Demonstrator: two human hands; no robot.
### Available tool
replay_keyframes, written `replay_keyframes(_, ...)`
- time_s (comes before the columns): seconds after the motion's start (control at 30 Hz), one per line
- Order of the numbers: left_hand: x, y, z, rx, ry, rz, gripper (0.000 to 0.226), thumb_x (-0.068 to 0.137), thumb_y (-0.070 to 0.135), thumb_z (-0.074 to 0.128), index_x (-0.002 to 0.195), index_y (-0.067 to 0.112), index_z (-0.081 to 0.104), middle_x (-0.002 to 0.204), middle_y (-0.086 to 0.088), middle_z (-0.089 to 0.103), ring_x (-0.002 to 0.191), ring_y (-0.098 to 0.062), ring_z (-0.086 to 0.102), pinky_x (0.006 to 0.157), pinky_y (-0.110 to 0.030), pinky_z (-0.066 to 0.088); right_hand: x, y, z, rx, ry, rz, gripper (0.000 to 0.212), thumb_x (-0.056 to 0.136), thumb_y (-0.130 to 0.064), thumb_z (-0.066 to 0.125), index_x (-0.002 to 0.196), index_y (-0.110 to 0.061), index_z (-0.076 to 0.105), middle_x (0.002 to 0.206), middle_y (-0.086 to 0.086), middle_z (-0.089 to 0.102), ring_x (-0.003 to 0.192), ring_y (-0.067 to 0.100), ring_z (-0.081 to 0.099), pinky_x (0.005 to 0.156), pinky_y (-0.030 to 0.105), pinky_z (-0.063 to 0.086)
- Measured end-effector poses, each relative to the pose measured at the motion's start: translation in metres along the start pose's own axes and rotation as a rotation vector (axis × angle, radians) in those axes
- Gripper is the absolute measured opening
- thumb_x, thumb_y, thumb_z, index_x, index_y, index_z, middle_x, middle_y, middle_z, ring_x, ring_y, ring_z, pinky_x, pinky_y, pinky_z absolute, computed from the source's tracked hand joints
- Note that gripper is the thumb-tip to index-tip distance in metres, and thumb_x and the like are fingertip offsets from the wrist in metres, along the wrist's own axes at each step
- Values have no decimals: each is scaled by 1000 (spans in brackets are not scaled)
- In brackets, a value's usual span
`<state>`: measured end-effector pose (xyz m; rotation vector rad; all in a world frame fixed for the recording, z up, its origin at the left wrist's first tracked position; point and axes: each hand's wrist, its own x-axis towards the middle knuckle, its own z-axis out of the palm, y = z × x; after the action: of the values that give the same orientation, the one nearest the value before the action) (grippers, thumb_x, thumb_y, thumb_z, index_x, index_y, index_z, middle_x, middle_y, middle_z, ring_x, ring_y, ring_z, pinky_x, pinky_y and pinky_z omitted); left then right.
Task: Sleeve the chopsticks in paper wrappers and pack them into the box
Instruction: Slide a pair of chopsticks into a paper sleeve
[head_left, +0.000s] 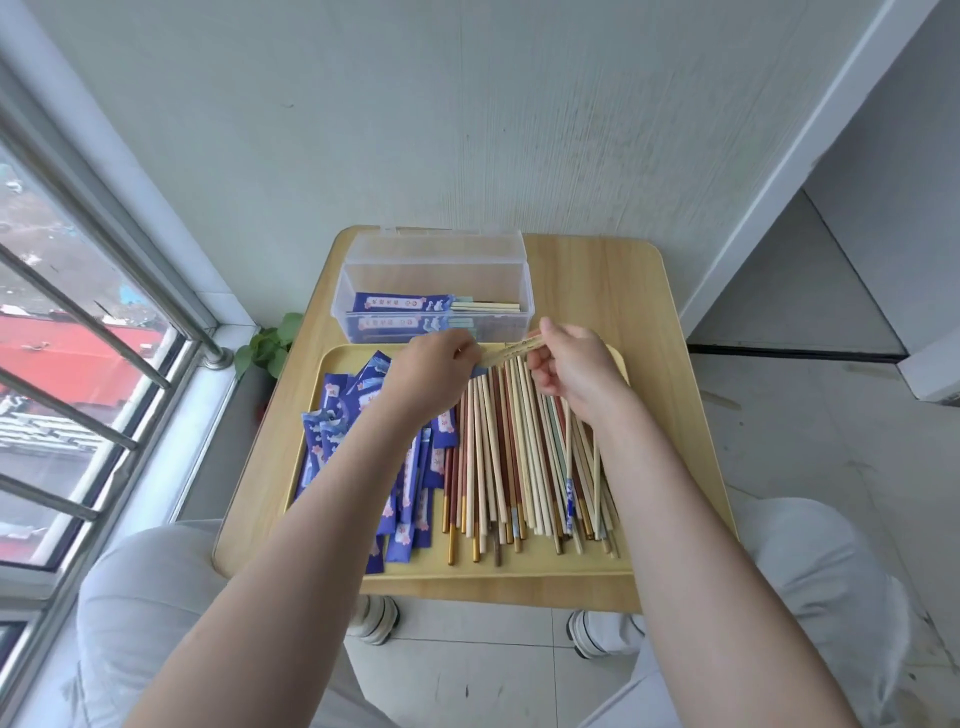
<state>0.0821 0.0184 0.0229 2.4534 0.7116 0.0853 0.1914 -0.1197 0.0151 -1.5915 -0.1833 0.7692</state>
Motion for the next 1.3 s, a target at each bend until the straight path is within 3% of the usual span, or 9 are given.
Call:
replay_keyframes(0.13,24,-4,-1,233,243,112,28,104,22,38,96,15,64,86,-1,62,92,-28,60,96,-39,31,24,-11,12,94,69,-4,25,109,-22,42,103,-3,57,63,7,58,46,14,48,41,25,36)
replay_keyframes(0.27,39,-26,3,103,518,81,41,99,24,47,136,9,53,138,-11,55,133,-31,45,117,-48,27,48,-22,20,239,285,-37,23,109,-20,39,92,-14,53,62,7,62,47,17,54,45,28,45)
replay_keyframes(0.37,42,-41,8,84,385,-52,55,97,16,52,149,6,37,155,-12,37,146,-29,30,122,-42,21,70,-25,22,224,418,-47,28,109,-23,39,100,-4,57,62,8,63,43,18,53,42,27,44)
replay_keyframes(0.5,46,-55,17,152,193,-145,70,102,26,48,159,6,12,167,-12,10,155,-28,3,126,-42,6,86,-21,45,75,389,-20,27,108,-24,42,109,-3,58,66,8,65,40,13,53,40,24,46)
replay_keyframes(0.83,49,-62,25,318,152,-131,71,101,27,45,159,5,11,167,-12,11,155,-28,2,126,-42,1,94,-41,44,-470,133,82,49,104,-31,50,141,1,48,68,10,72,42,16,54,43,26,43)
replay_keyframes(1.03,48,-59,24,245,184,-78,69,99,21,49,158,3,19,164,-12,22,153,-29,12,126,-40,7,76,-34,41,-575,165,-120,26,102,-21,47,118,-10,64,68,5,68,46,15,53,46,25,46)
replay_keyframes(1.13,38,-60,26,110,268,-48,65,96,10,54,154,2,27,165,-16,18,154,-31,10,125,-41,14,59,-20,54,-733,80,-184,23,99,-20,52,102,-4,67,77,11,70,57,19,57,63,40,55)
replay_keyframes(1.23,21,-63,34,23,475,-40,42,88,5,59,129,2,56,136,-19,52,125,-37,48,97,-47,46,40,3,73,-964,-125,-92,26,96,-25,60,94,-1,69,82,11,68,71,26,64,69,41,54)
replay_keyframes(1.3,11,-63,33,-31,433,-173,22,93,14,54,111,6,63,110,-11,62,91,-29,57,68,-37,45,29,22,86,-1128,-194,-46,25,94,-30,63,82,-7,63,75,6,62,74,29,62,57,34,44)
